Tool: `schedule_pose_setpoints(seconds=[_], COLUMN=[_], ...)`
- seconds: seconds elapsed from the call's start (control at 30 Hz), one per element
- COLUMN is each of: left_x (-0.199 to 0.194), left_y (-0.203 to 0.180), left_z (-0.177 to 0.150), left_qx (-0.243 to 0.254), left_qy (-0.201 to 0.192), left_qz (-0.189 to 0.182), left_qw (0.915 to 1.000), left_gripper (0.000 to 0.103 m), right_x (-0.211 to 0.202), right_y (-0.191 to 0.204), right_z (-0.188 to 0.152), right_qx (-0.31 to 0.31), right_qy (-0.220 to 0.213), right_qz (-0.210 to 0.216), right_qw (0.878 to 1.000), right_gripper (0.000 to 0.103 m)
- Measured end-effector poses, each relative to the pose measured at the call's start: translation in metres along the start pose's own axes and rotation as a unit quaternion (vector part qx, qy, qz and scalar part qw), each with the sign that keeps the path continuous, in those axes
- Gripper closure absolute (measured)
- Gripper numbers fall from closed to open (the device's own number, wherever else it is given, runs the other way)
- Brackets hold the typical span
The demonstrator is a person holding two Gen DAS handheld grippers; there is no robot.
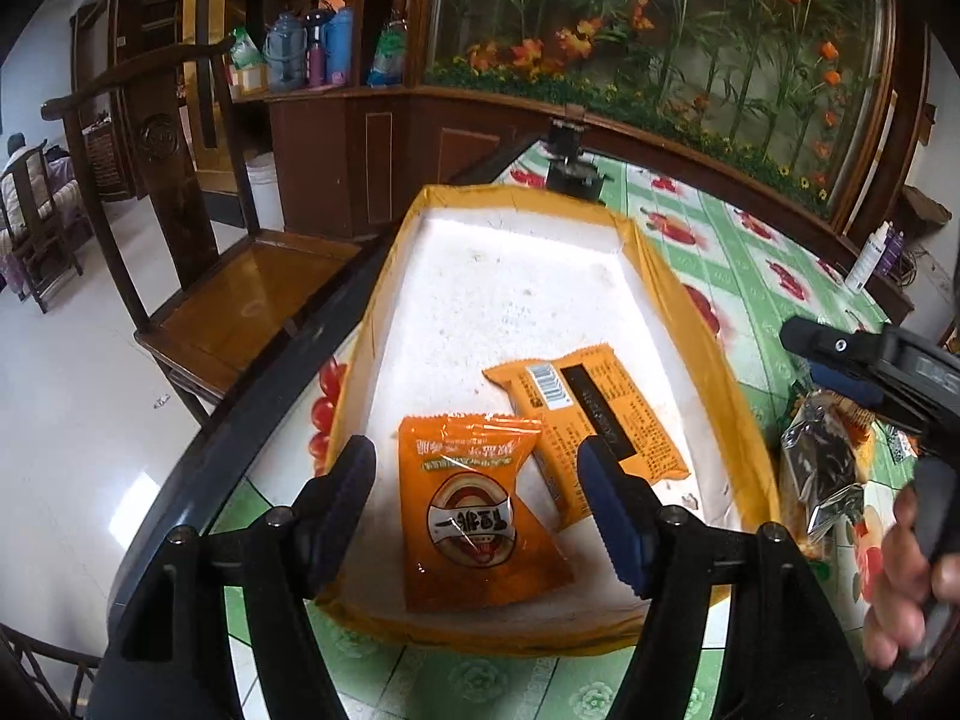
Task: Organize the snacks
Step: 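Grasp the silver foil snack bag with the left gripper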
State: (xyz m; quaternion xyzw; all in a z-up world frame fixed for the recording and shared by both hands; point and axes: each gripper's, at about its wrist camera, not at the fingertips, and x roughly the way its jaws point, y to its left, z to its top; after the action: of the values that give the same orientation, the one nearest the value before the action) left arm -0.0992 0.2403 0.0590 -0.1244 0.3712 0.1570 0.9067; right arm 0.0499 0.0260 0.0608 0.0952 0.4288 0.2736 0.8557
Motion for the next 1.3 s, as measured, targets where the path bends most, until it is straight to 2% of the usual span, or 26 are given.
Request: schedule_pose_setpoints(seconds=[0.07, 0.23, 0.3, 0.5, 0.57, 0.67, 0.7, 0.8, 0.87, 0.93, 1.0, 1.03, 1.07, 1.13, 1.2, 1.3], left_x=[-0.003, -0.008, -0.008, -0.012, -0.016, -0.022, -0.024, -0.03, -0.035, -0.038, -0.041, -0.041, -0.041, -0.039, -0.032, -0.017], left_y=[-0.002, -0.011, -0.015, -0.019, -0.024, -0.038, -0.044, -0.069, -0.094, -0.116, -0.142, -0.152, -0.167, -0.188, -0.211, -0.236], left_z=[0.001, 0.002, 0.002, 0.001, 0.001, -0.002, -0.002, -0.005, -0.011, -0.017, -0.027, -0.032, -0.039, -0.05, -0.062, -0.075], left_qx=[0.006, 0.016, 0.02, 0.026, 0.033, 0.048, 0.053, 0.08, 0.108, 0.14, 0.181, 0.198, 0.225, 0.263, 0.305, 0.349], left_qy=[-0.006, -0.012, -0.013, -0.01, -0.012, -0.016, -0.015, -0.01, -0.005, 0.003, 0.018, 0.026, 0.038, 0.046, 0.056, 0.061], left_qz=[0.004, -0.003, -0.002, -0.007, -0.012, -0.026, -0.032, -0.065, -0.103, -0.147, -0.198, -0.216, -0.237, -0.243, -0.231, -0.193], left_qw=[1.0, 0.9998, 0.9997, 0.9996, 0.9993, 0.9984, 0.9979, 0.9946, 0.9888, 0.9791, 0.9631, 0.9557, 0.9443, 0.9324, 0.9223, 0.915], left_gripper=[0.034, 0.034, 0.034, 0.034, 0.034, 0.034, 0.034, 0.033, 0.029, 0.022, 0.021, 0.017, 0.015, 0.013, 0.013, 0.013], right_x=[0.004, 0.019, 0.018, -0.013, -0.029, -0.057, -0.066, -0.097, -0.106, -0.111, -0.113, -0.114, -0.115, -0.111, -0.111, -0.113], right_y=[-0.01, -0.007, -0.01, -0.023, -0.037, -0.068, -0.078, -0.118, -0.136, -0.149, -0.154, -0.156, -0.157, -0.158, -0.157, -0.155], right_z=[0.002, -0.01, -0.019, -0.05, -0.058, -0.06, -0.058, -0.059, -0.062, -0.065, -0.067, -0.067, -0.067, -0.066, -0.067, -0.068], right_qx=[0.003, -0.06, -0.075, -0.124, -0.12, -0.085, -0.062, 0.027, 0.065, 0.093, 0.105, 0.11, 0.112, 0.119, 0.117, 0.115], right_qy=[0.011, 0.053, 0.065, 0.062, 0.047, -0.006, -0.022, -0.067, -0.074, -0.075, -0.077, -0.076, -0.074, -0.069, -0.067, -0.069], right_qz=[-0.019, -0.074, -0.067, -0.072, -0.084, -0.145, -0.146, -0.104, -0.094, -0.08, -0.076, -0.073, -0.07, -0.062, -0.058, -0.054], right_qw=[1.0, 0.994, 0.993, 0.988, 0.988, 0.986, 0.987, 0.992, 0.991, 0.99, 0.989, 0.988, 0.988, 0.989, 0.989, 0.99], right_gripper=[0.025, 0.025, 0.025, 0.025, 0.025, 0.025, 0.025, 0.025, 0.025, 0.025, 0.025, 0.025, 0.025, 0.025, 0.025, 0.025])
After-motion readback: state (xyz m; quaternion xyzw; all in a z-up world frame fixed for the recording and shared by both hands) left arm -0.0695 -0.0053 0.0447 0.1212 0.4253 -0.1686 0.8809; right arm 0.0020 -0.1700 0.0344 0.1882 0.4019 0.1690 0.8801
